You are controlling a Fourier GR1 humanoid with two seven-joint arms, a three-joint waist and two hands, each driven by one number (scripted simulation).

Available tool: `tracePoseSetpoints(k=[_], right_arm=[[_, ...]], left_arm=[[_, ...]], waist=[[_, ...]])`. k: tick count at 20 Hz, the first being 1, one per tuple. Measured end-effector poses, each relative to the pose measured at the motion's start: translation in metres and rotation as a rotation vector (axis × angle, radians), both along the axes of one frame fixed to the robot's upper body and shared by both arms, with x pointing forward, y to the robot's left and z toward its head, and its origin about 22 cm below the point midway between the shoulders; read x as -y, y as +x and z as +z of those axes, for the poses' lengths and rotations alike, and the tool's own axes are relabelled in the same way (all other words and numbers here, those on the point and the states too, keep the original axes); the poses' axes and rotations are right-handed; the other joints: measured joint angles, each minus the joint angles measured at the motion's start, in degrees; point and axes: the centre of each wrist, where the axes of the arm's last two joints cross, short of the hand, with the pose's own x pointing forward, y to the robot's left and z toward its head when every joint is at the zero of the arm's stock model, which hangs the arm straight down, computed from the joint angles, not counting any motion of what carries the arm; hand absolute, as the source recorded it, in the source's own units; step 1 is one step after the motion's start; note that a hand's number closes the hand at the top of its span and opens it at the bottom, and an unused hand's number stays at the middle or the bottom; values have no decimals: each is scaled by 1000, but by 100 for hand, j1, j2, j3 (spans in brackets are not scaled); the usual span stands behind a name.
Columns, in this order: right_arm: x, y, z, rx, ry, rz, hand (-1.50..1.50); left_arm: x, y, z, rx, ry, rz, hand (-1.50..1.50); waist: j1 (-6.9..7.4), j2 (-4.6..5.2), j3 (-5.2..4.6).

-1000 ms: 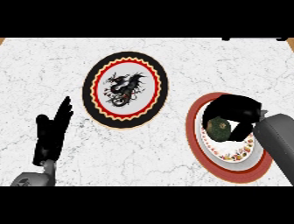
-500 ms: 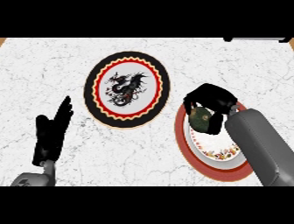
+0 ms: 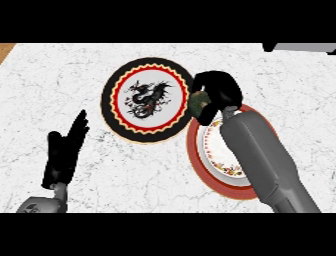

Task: Pick the squash from the plate and place it in the plate

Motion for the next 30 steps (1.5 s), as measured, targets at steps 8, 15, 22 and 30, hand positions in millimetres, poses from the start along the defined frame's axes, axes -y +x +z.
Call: tracePoseSetpoints(k=[8, 15, 22, 30], right_arm=[[-57, 14, 82, 319, -18, -441, 150], [-90, 18, 118, 452, -87, -689, 150], [-98, 24, 121, 460, -150, -779, 150], [-87, 30, 93, 358, -174, -823, 150]], left_arm=[[12, 5, 2, -1, 4, -52, 0], [22, 12, 6, 12, 6, -84, 0], [29, 17, 8, 20, 4, -97, 0], [25, 22, 11, 16, -1, -86, 0]], waist=[[289, -4, -8], [477, 97, 5], [489, 149, 24], [421, 168, 38]])
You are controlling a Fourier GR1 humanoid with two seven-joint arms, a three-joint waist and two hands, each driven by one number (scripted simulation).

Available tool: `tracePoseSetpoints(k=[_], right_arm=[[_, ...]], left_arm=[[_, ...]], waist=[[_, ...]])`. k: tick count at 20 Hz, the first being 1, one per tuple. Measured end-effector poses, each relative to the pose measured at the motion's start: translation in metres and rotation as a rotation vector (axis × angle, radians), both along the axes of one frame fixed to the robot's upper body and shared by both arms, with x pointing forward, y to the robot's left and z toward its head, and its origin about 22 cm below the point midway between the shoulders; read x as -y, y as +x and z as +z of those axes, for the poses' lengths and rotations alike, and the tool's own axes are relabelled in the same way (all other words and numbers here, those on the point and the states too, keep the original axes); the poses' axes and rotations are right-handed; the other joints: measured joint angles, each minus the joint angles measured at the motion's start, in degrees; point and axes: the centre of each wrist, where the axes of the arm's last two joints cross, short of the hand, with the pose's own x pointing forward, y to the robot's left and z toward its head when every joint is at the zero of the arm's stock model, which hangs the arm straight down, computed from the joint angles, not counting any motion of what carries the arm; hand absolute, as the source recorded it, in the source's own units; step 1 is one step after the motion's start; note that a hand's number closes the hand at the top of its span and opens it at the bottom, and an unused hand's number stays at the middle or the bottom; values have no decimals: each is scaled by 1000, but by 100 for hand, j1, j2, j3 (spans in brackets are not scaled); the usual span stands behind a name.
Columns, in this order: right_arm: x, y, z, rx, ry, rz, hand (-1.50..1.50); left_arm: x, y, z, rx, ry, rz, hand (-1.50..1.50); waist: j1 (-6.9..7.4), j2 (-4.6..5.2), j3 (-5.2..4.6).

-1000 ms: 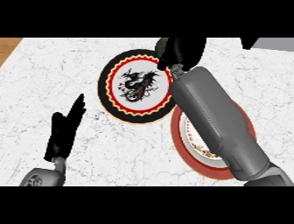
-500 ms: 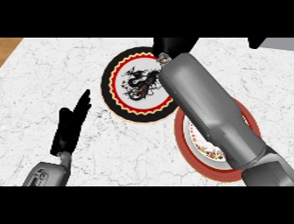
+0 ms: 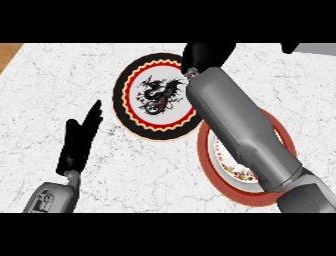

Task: Pick the squash from the plate and place it in the plate

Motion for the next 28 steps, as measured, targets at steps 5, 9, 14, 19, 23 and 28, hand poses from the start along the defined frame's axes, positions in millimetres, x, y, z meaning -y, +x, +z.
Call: tracePoseSetpoints(k=[5, 9, 14, 19, 23, 28], right_arm=[[16, 1, -31, -112, 116, -13, 150], [25, -2, -52, -217, 245, -22, -150], [20, -7, -63, -266, 333, 23, -150], [6, -17, -58, -120, 399, 150, -150], [-2, -23, -41, 121, 504, 221, -150], [-5, -36, -47, 299, 642, 212, -150]], left_arm=[[0, -2, -1, 2, 0, -3, 0], [0, 1, 1, 9, 1, -5, 0], [-1, 0, -4, 3, 0, 5, 0], [-6, -3, -7, -4, 2, 23, 0], [-12, -4, -9, -6, 2, 50, 0], [-14, -7, -12, -15, 1, 65, 0]], waist=[[0, 13, 10], [12, 14, 15], [-14, 8, 16], [-127, -24, 18], [-273, -66, 20], [-365, -81, 20]])
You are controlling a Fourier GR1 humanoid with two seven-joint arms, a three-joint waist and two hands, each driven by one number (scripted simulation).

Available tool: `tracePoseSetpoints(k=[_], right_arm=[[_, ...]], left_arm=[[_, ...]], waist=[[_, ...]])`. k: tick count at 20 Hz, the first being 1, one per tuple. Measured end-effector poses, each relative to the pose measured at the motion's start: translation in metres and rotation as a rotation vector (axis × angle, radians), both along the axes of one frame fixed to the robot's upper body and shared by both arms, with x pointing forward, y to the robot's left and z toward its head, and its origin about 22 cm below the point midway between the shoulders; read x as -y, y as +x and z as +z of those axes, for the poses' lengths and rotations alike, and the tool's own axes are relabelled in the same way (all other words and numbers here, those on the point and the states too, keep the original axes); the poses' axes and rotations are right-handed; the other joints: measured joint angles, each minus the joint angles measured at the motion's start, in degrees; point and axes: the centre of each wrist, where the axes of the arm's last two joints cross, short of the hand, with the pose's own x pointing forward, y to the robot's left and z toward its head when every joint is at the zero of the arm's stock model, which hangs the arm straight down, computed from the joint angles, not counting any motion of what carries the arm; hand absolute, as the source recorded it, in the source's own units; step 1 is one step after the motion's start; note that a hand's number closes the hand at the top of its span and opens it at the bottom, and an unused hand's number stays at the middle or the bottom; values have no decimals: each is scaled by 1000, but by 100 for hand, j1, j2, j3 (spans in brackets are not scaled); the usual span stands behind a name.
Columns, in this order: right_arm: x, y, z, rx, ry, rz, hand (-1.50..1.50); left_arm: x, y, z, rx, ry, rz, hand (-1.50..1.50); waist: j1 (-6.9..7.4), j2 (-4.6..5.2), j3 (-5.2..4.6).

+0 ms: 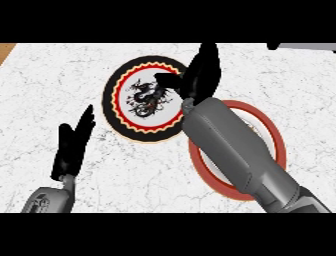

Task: Pick the squash from the plate and place it in the plate

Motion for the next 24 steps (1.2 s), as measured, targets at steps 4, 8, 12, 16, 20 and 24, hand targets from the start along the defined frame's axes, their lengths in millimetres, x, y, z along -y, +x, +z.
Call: tracePoseSetpoints(k=[4, 8, 12, 16, 20, 24], right_arm=[[-7, -21, -19, 57, 72, 18, -150], [-15, -38, -37, 81, 98, 45, -150], [-23, -45, -45, 112, 101, 68, -150], [-28, -47, -53, 111, 98, 68, -150], [-27, -45, -60, 87, 105, 33, -150], [-26, -39, -65, 78, 83, 1, -150]], left_arm=[[1, -4, -1, 2, -2, 16, 0], [-3, -7, 2, 4, -2, 21, 0], [-6, -6, 3, 11, 3, 25, 0], [-12, -6, 5, 10, 1, 29, 0], [-8, -9, 4, 6, -2, 29, 0], [-7, -6, 2, 6, 2, 30, 0]], waist=[[-72, -11, -1], [-117, -13, -2], [-126, -2, -3], [-136, -1, -4], [-141, -3, -5], [-159, -10, -7]])
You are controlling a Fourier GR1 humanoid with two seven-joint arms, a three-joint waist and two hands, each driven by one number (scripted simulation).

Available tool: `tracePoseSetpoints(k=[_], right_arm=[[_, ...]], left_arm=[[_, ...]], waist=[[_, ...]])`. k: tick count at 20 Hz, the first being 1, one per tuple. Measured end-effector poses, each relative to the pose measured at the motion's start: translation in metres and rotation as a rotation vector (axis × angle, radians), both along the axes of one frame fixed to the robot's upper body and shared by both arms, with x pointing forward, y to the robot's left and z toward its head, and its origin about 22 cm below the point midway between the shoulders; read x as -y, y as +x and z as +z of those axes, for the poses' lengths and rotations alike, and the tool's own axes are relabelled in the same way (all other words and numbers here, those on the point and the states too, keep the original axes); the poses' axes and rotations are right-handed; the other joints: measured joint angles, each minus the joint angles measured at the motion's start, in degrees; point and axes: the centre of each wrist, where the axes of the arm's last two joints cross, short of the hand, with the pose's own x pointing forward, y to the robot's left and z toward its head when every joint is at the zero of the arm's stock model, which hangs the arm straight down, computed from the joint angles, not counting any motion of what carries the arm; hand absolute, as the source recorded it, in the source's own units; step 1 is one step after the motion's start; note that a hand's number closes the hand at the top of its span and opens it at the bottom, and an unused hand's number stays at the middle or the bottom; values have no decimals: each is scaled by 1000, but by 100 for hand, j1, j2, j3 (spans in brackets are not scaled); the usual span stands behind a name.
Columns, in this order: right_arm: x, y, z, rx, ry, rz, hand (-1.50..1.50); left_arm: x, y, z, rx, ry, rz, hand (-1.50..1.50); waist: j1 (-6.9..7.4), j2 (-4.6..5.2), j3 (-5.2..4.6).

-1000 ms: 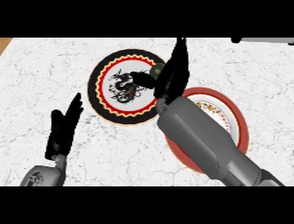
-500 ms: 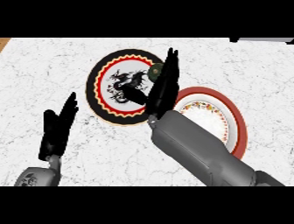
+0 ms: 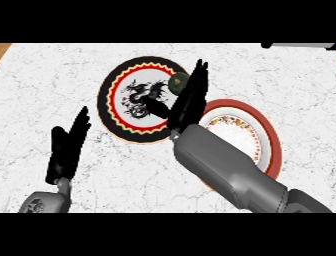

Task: Pick the squash from the plate and place it in the plate

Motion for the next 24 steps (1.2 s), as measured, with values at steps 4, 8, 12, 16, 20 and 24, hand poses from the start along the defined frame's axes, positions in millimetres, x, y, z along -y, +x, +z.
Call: tracePoseSetpoints(k=[4, 8, 12, 16, 20, 24], right_arm=[[4, -1, -11, -13, -9, -21, -150], [8, -1, -19, -17, -21, -39, -150], [12, -4, -27, -29, -17, -55, -150], [18, -9, -37, -46, -16, -73, -150], [24, -17, -47, -53, -19, -85, -150], [30, -27, -56, -45, -13, -99, -150]], left_arm=[[-2, -1, 4, 1, 2, -1, 0], [-5, -5, -4, 0, 0, 4, 0], [-7, -6, -8, 3, -5, 7, 0], [-13, -9, -7, -2, -1, 19, 0], [-11, -10, -9, -3, -3, 28, 0], [-8, -13, -5, -13, -6, 32, 0]], waist=[[-7, -5, 1], [-40, -16, 0], [-74, -26, 0], [-119, -38, 1], [-179, -58, 4], [-204, -70, 2]])
